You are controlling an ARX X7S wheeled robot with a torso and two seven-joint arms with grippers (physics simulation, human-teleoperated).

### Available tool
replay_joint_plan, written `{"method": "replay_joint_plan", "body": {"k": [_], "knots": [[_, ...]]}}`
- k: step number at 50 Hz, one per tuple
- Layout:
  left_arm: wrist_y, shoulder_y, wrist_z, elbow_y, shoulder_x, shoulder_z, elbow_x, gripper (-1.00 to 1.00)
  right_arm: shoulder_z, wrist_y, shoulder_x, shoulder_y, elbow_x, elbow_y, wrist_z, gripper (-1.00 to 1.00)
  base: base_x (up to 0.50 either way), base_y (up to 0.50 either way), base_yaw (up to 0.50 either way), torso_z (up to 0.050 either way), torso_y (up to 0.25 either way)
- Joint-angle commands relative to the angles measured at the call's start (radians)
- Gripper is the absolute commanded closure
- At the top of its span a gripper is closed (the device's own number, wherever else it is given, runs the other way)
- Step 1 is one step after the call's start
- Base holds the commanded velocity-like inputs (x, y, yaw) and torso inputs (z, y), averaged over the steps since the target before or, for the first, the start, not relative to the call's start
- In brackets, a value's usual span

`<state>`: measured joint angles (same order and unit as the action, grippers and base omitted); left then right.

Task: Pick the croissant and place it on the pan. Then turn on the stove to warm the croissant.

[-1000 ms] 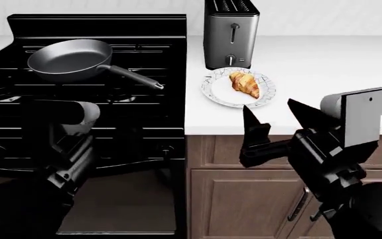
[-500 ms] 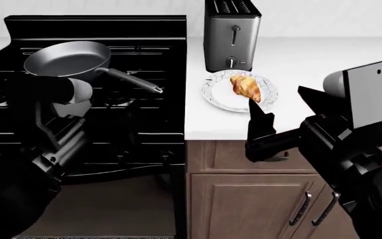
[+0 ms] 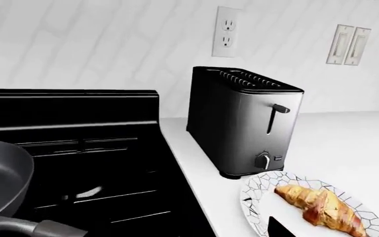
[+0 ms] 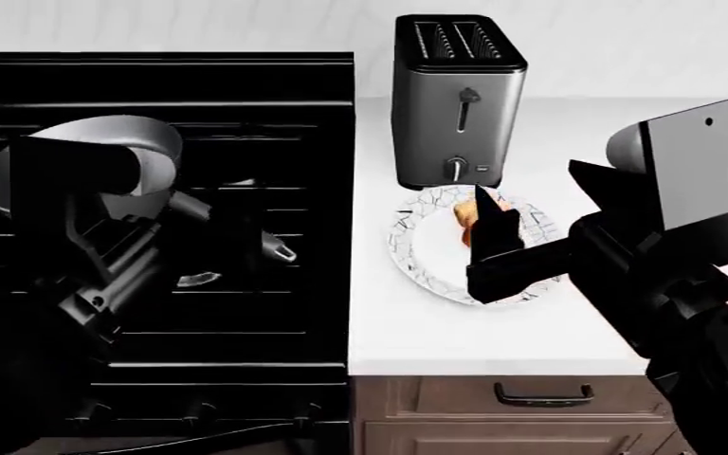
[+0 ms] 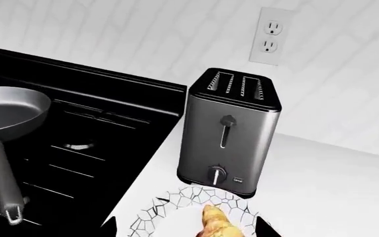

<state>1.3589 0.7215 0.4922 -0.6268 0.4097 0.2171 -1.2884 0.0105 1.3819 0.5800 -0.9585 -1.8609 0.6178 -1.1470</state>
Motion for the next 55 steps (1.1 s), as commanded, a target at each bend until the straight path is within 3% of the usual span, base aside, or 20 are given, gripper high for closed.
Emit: {"method": "replay_joint_plan", "body": {"k": [1,10,20,33,55], "knots": [[-0.009,-0.001,0.011,-0.003,0.01,0.0,-0.022,-1.0,0.04,-0.018,0.024,-0.024,-0.029,-0.009,-0.038,-1.0,0.5,0.0,0.0,0.0,0.0],[-0.029,-0.007,-0.002,-0.003,0.019,-0.01,-0.009,-1.0,0.042,-0.033,0.025,-0.012,-0.022,-0.016,-0.028,-1.0,0.49,0.0,0.0,0.0,0.002],[-0.046,-0.012,-0.012,-0.001,0.025,-0.023,-0.001,-1.0,0.193,-0.035,0.078,-0.093,-0.151,-0.063,-0.133,-1.0,0.0,0.0,0.0,0.0,0.001],[-0.063,-0.013,-0.018,0.009,0.033,-0.034,0.0,-1.0,0.295,-0.02,0.137,-0.203,-0.24,-0.151,-0.15,-1.0,0.0,0.0,0.0,0.0,0.0],[-0.106,-0.021,-0.043,0.027,0.045,-0.05,0.027,-1.0,0.364,0.126,0.159,-0.284,-0.167,-0.353,0.044,-1.0,0.0,0.0,0.0,0.0,0.0]]}}
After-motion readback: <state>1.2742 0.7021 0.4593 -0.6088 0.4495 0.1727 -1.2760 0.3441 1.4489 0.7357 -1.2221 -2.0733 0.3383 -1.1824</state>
